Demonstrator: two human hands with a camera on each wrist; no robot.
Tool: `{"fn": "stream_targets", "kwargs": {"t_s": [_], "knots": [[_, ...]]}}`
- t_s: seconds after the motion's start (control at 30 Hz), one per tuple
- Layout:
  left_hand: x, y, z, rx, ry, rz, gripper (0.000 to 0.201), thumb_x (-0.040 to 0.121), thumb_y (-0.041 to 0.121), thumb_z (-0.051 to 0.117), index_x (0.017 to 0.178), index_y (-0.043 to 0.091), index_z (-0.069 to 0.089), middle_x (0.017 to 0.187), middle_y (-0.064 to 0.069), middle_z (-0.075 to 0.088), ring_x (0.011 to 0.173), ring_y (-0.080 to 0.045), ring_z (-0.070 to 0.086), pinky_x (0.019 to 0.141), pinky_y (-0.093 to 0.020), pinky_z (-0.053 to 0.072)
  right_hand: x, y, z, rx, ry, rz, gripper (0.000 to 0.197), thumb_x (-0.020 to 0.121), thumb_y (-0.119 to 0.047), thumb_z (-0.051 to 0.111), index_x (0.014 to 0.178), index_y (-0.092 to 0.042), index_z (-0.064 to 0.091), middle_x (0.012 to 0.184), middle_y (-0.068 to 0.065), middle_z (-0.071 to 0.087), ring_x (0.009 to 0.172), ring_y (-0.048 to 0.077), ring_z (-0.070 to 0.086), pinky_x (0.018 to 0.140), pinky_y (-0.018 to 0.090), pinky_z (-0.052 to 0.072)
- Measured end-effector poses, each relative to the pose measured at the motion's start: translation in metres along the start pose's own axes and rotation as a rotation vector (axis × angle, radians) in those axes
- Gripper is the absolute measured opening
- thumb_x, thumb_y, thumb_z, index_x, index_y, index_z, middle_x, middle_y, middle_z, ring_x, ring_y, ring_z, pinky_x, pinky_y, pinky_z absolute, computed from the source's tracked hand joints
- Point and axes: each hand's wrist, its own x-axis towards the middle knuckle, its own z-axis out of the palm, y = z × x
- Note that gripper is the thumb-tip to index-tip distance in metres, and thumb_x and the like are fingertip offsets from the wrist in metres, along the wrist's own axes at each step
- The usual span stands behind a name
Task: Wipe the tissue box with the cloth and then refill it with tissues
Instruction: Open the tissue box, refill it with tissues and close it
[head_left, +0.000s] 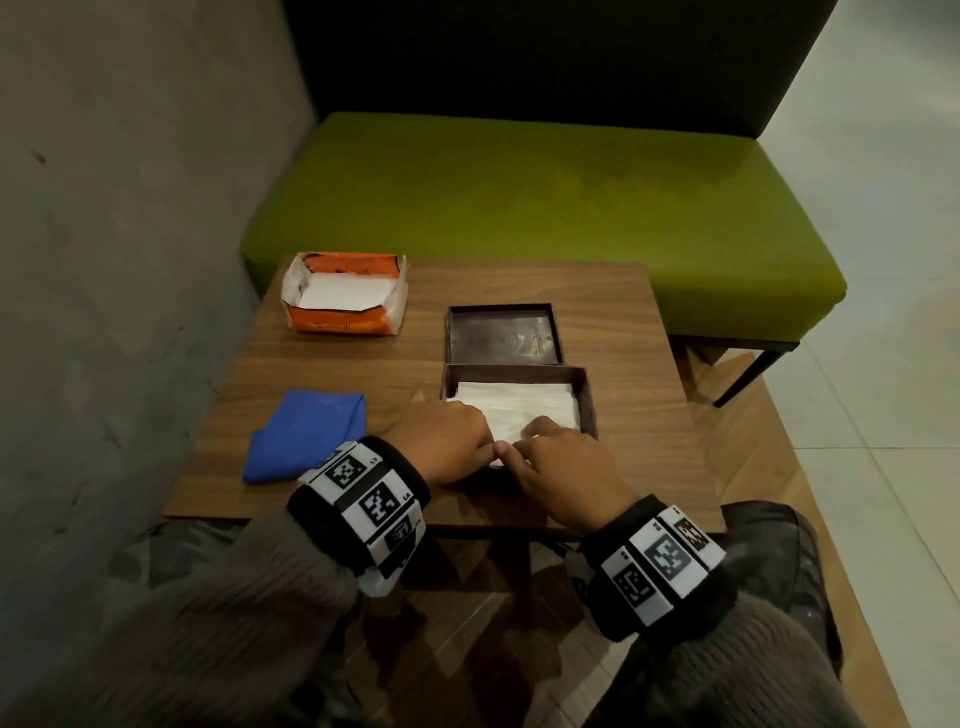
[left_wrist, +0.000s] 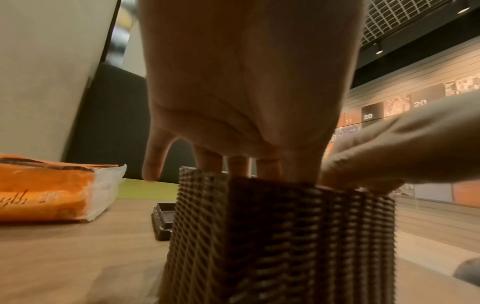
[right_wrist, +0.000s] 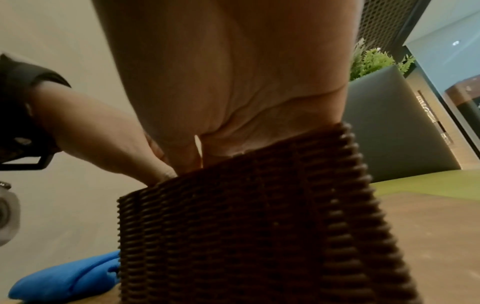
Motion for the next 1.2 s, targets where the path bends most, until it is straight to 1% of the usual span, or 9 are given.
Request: {"fn": "stream_targets", "kwargs": {"t_s": [0.1, 0.2, 0.3, 0.4, 0.5, 0.7, 0.83, 0.9, 1.2], "knots": [[-0.003, -0.022, -0.011, -0.381, 0.007, 0.129, 0.024, 0.095, 0.033, 0.049, 0.103, 0.024, 0.069, 0.102, 0.006, 0.068, 0.093, -0.010, 0.061, 0.088, -0.032, 0.048, -0.001, 0.001, 0.000, -0.001, -0.025, -0.002, 0.059, 0.097, -0.062, 0.027, 0.109, -0.022, 0.068, 0.127, 0.004, 0.053, 0.106, 0.022, 0.057, 0.081, 0.033, 0.047], [-0.005, -0.059, -0.036, -0.696, 0.469, -0.027, 0.016, 0.092, 0.020, 0.056, 0.102, 0.024, 0.067, 0.098, 0.010, 0.065, 0.089, -0.006, 0.059, 0.080, -0.026, 0.047, -0.003, 0.000, 0.003, -0.021, -0.041, 0.014, 0.068, 0.085, -0.077, 0.029, 0.123, -0.026, 0.051, 0.131, 0.001, 0.048, 0.117, 0.023, 0.052, 0.088, 0.037, 0.049], [0.014, -0.124, -0.051, -0.489, 0.729, -0.233, 0.014, 0.089, 0.016, 0.057, 0.095, 0.021, 0.069, 0.098, -0.001, 0.068, 0.088, -0.018, 0.061, 0.081, -0.032, 0.046, -0.004, -0.001, 0.010, -0.087, -0.071, 0.000, 0.079, 0.079, -0.083, 0.032, 0.143, -0.036, 0.032, 0.141, 0.002, 0.040, 0.129, 0.024, 0.042, 0.095, 0.040, 0.048], [0.042, -0.174, -0.055, -0.265, 0.595, -0.348, 0.016, 0.088, 0.016, 0.059, 0.100, 0.017, 0.069, 0.107, -0.009, 0.069, 0.098, -0.027, 0.062, 0.090, -0.042, 0.048, -0.002, 0.002, 0.015, -0.115, -0.059, -0.041, 0.086, 0.076, -0.086, 0.021, 0.149, -0.041, 0.022, 0.145, 0.003, 0.034, 0.134, 0.025, 0.035, 0.099, 0.040, 0.046], [0.068, -0.197, -0.049, -0.112, 0.336, -0.395, 0.034, 0.086, 0.020, 0.065, 0.119, 0.014, 0.061, 0.128, -0.007, 0.058, 0.120, -0.027, 0.049, 0.105, -0.037, 0.034, -0.001, 0.005, 0.021, -0.113, -0.004, -0.065, 0.099, 0.061, -0.083, 0.000, 0.148, -0.042, 0.021, 0.143, 0.001, 0.035, 0.132, 0.023, 0.036, 0.097, 0.038, 0.046], [0.096, -0.202, -0.038, 0.105, -0.004, -0.396, 0.059, 0.087, 0.018, 0.061, 0.141, 0.018, 0.037, 0.145, -0.007, 0.040, 0.133, -0.028, 0.037, 0.108, -0.035, 0.029, 0.001, 0.007, 0.023, -0.095, 0.004, -0.062, 0.093, 0.065, -0.079, 0.003, 0.148, -0.043, 0.024, 0.142, 0.002, 0.038, 0.131, 0.024, 0.039, 0.095, 0.038, 0.047], [0.106, -0.206, -0.034, 0.138, 0.046, -0.368, 0.047, 0.090, 0.022, 0.054, 0.135, 0.017, 0.042, 0.136, -0.012, 0.049, 0.124, -0.031, 0.045, 0.105, -0.041, 0.035, 0.001, 0.002, 0.023, -0.083, 0.052, 0.007, 0.072, 0.075, -0.077, 0.028, 0.129, -0.038, 0.056, 0.112, 0.002, 0.063, 0.101, 0.024, 0.065, 0.063, 0.035, 0.056], [0.108, -0.208, -0.033, 0.166, 0.081, -0.350, 0.040, 0.089, 0.024, 0.054, 0.128, 0.019, 0.047, 0.127, -0.012, 0.055, 0.115, -0.031, 0.052, 0.098, -0.043, 0.040, 0.002, 0.002, 0.023, -0.077, 0.085, 0.015, 0.067, 0.075, -0.076, 0.033, 0.121, -0.038, 0.062, 0.102, 0.000, 0.067, 0.091, 0.021, 0.068, 0.054, 0.031, 0.055], [0.117, -0.203, -0.040, 0.271, 0.105, -0.262, 0.023, 0.091, 0.017, 0.050, 0.113, 0.011, 0.050, 0.107, -0.017, 0.063, 0.094, -0.034, 0.060, 0.080, -0.040, 0.049, 0.001, -0.001, 0.021, -0.060, 0.118, 0.019, 0.065, 0.074, -0.073, 0.037, 0.119, -0.035, 0.064, 0.098, 0.001, 0.066, 0.088, 0.022, 0.067, 0.052, 0.032, 0.054]]}}
